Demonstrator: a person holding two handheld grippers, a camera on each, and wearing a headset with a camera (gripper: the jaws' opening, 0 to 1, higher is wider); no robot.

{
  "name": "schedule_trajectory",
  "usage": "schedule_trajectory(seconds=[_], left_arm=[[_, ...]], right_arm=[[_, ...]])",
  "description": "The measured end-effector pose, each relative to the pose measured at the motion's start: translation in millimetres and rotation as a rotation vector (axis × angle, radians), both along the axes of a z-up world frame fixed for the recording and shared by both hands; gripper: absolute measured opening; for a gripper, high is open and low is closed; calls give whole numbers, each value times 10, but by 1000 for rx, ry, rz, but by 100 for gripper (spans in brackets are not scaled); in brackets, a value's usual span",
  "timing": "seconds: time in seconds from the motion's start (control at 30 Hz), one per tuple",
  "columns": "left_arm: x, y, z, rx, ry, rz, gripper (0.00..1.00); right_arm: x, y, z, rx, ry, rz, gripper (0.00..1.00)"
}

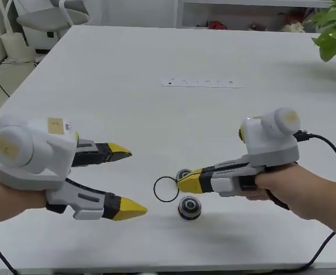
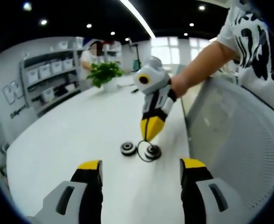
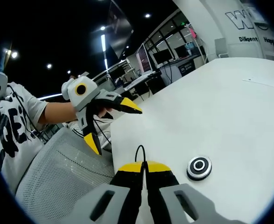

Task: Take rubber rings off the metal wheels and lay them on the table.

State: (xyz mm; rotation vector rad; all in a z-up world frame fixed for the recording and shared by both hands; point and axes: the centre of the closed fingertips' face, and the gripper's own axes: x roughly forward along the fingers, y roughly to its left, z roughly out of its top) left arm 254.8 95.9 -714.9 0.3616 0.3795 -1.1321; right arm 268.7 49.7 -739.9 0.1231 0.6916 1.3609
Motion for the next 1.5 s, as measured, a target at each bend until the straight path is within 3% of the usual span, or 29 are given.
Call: schedule_trajectory(seconds=[0.7,1.1,1.4,1.5], left_arm=[[-41,377,-105,13,31,79,75],[-62,438,-122,19,36,100,75],[-86,434,-157,26,44,98,75],[-86,440,-161,29,44,101,75]], right_arm=[[-3,265,-258,-26,18,-7,0],[-14,305,-512,-93,9,4,0],[-7,310,-577,-129,-36,11,0],[-3,302,-593,-138,-51,10,5]])
